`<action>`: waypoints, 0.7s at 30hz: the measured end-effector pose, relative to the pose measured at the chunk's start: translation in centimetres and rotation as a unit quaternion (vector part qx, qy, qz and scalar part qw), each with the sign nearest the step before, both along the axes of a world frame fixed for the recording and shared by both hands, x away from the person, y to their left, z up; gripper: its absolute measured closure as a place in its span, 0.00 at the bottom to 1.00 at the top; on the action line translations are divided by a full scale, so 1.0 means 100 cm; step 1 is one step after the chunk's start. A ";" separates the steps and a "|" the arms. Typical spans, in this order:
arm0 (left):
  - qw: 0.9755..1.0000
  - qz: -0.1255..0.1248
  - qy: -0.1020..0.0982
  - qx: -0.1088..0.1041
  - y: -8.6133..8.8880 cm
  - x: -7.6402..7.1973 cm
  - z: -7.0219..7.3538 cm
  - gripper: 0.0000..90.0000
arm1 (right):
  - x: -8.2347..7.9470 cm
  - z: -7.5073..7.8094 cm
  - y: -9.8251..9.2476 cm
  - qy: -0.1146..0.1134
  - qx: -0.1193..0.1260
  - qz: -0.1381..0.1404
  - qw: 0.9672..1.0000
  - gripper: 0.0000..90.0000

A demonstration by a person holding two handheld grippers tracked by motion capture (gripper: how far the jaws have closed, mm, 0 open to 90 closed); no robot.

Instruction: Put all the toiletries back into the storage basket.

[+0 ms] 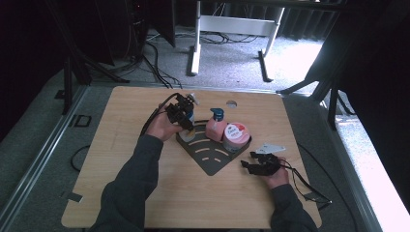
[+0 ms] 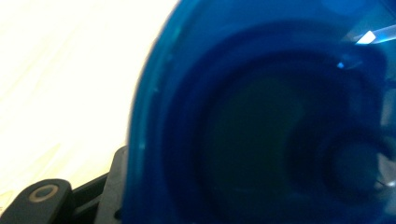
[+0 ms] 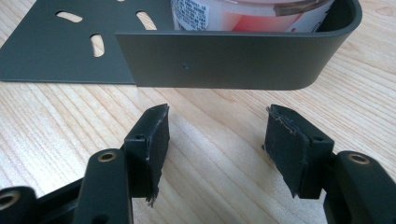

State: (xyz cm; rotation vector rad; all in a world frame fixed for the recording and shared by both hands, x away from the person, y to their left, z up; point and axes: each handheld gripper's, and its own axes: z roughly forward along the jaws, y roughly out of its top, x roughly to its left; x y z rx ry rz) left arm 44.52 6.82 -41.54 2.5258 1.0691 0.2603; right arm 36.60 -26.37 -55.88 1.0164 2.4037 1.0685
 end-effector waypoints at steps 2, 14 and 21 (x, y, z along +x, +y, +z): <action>1.000 0.003 -0.004 -0.001 -0.002 0.002 -0.001 0.61 | 0.000 0.000 0.000 0.000 0.000 0.000 1.000 0.44; 0.999 0.026 -0.024 -0.011 -0.009 0.010 -0.005 0.61 | 0.000 0.000 0.000 0.000 0.000 0.000 1.000 0.44; 0.999 0.030 -0.024 -0.009 -0.013 0.019 -0.012 0.61 | 0.000 0.000 0.000 0.000 0.000 0.000 1.000 0.44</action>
